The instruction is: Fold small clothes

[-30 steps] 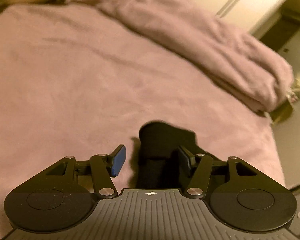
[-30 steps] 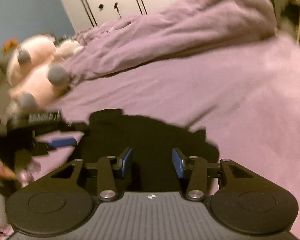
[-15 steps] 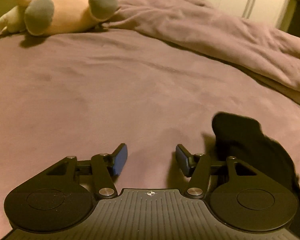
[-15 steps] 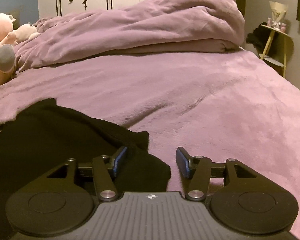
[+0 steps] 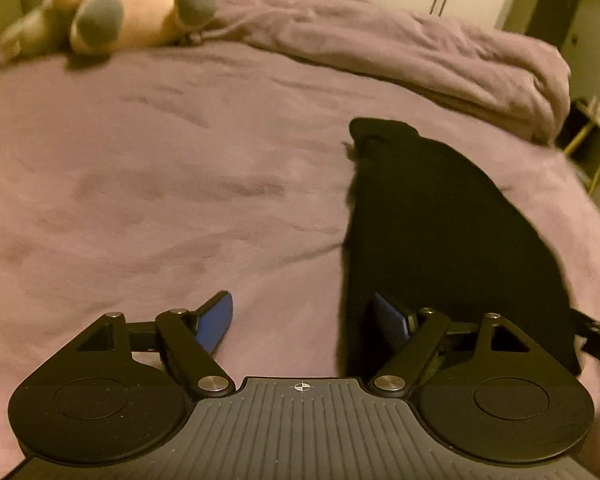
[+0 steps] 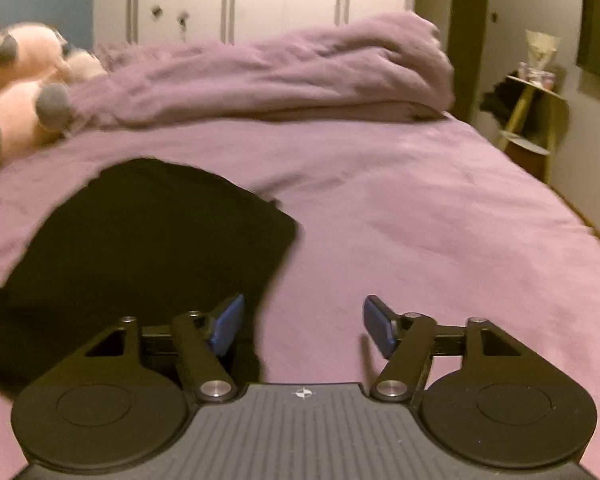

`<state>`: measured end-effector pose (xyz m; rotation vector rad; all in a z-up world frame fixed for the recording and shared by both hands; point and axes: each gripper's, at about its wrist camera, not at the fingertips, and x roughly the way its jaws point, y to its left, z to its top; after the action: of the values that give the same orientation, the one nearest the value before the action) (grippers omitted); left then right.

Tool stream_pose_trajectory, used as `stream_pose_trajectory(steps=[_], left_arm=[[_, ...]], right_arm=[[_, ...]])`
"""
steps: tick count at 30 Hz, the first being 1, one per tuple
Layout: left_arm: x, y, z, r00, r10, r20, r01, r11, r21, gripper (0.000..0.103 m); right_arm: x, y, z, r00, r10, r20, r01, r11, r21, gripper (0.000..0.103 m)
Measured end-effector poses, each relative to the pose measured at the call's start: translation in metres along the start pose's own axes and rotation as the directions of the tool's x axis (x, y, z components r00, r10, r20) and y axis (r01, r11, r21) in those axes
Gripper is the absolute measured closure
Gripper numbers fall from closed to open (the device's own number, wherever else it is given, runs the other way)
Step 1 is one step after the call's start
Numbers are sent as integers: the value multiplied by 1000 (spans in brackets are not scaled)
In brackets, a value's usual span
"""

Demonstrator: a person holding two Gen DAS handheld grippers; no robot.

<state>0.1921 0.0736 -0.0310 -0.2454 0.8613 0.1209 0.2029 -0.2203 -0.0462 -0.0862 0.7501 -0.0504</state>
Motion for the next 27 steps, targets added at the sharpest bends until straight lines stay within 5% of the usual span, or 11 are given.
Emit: stream_pose_trajectory(steps=[2, 4, 7, 12, 19, 27], left_arm=[[-20, -1, -8, 1000, 24, -19, -24, 999, 23, 20], [-35, 0, -16, 999, 31, -41, -30, 999, 27, 13], [-53, -3, -29, 995, 34, -90, -30, 999, 44, 9], [-60, -11, -35, 990, 56, -130, -47, 996, 76, 8], [-62, -26, -26, 982, 95, -165, -72, 988, 139, 8], [-66, -44, -20, 982, 105, -155, -73, 977, 200, 6]], right_arm=[[-9, -9, -3, 996, -19, -83, 17, 1000, -17, 35], [-27, -17, -13, 985, 69, -159, -68, 998, 8, 32], [-51, -8, -31, 946, 179, -271, -190, 982, -15, 14], [-77, 5, -37, 904, 283, -320, -287, 957, 35, 5], [-83, 26, -11, 927, 165, -336, -186, 982, -31, 4], [-95, 34, 3, 935, 153, -321, -168, 985, -22, 4]])
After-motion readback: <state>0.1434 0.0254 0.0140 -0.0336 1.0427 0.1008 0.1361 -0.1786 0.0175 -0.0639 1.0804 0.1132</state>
